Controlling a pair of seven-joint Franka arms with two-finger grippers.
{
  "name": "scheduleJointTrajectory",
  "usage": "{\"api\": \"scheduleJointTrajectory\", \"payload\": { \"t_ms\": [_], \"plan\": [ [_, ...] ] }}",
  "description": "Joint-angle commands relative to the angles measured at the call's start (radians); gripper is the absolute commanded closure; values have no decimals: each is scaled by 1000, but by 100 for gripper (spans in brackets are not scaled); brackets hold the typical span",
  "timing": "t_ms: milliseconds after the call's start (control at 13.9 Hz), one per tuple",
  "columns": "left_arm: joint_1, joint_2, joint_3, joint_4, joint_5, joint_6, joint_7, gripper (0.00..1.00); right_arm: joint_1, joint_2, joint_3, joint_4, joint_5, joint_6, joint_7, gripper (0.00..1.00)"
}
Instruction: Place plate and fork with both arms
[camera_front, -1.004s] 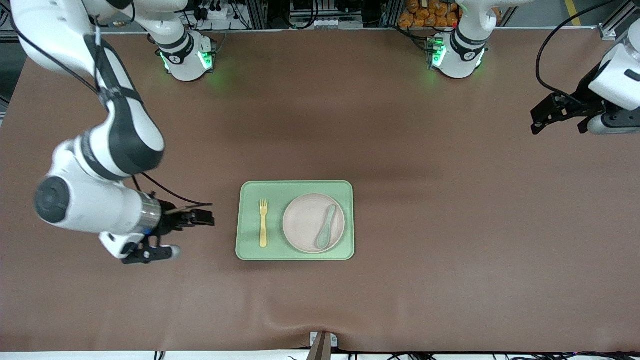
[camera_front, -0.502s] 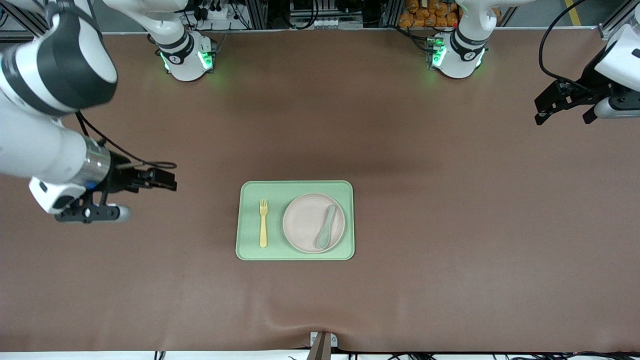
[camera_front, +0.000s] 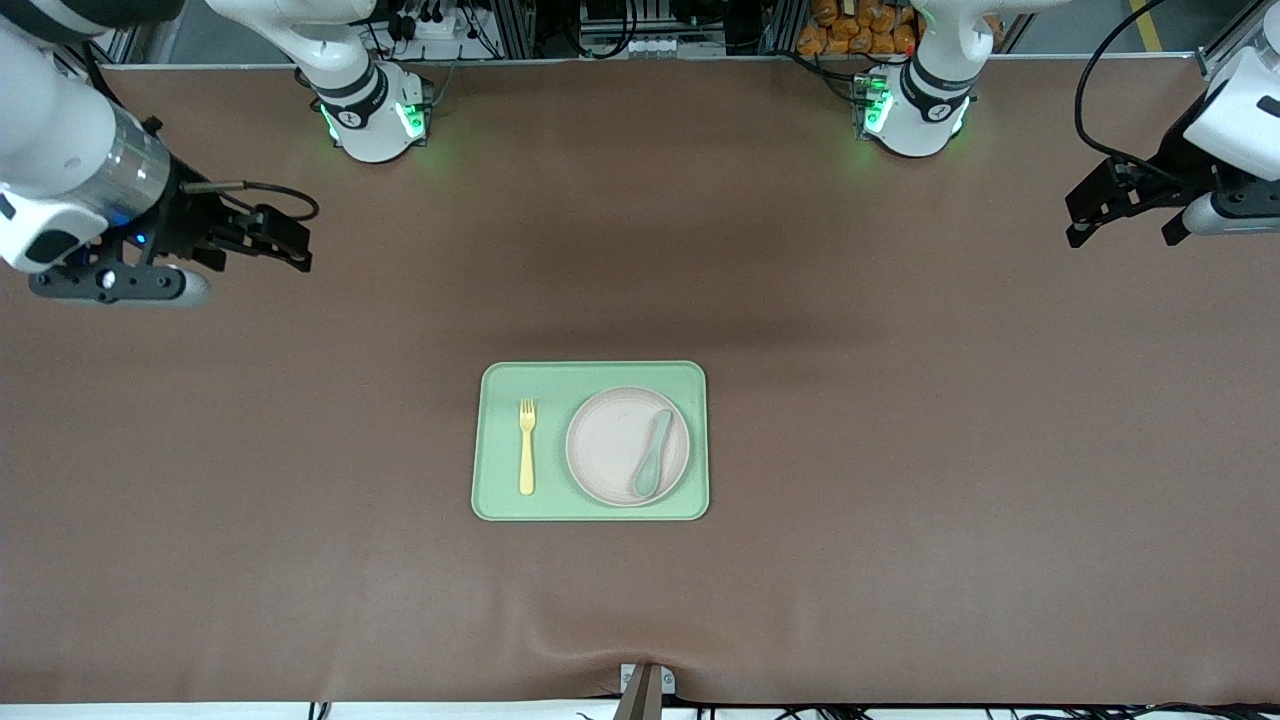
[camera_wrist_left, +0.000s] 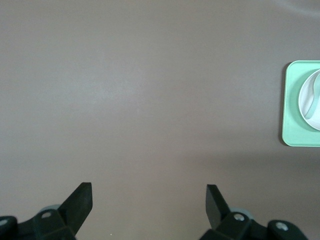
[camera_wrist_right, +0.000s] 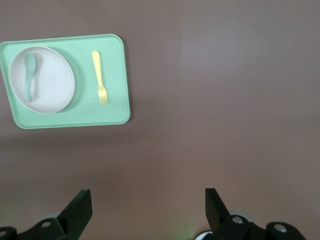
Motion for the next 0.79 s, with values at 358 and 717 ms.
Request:
{"api": "scheduleJointTrajectory", "payload": {
  "t_ms": [358,717],
  "plan": [
    [5,-14,-5,10,-26,5,11,0,-5,-168,-85,-223,-10,80,-94,0],
    [0,8,-5,44,-25,-5,8,0,-7,-139,-147,-179,-22,114,-339,0]
  ]
}}
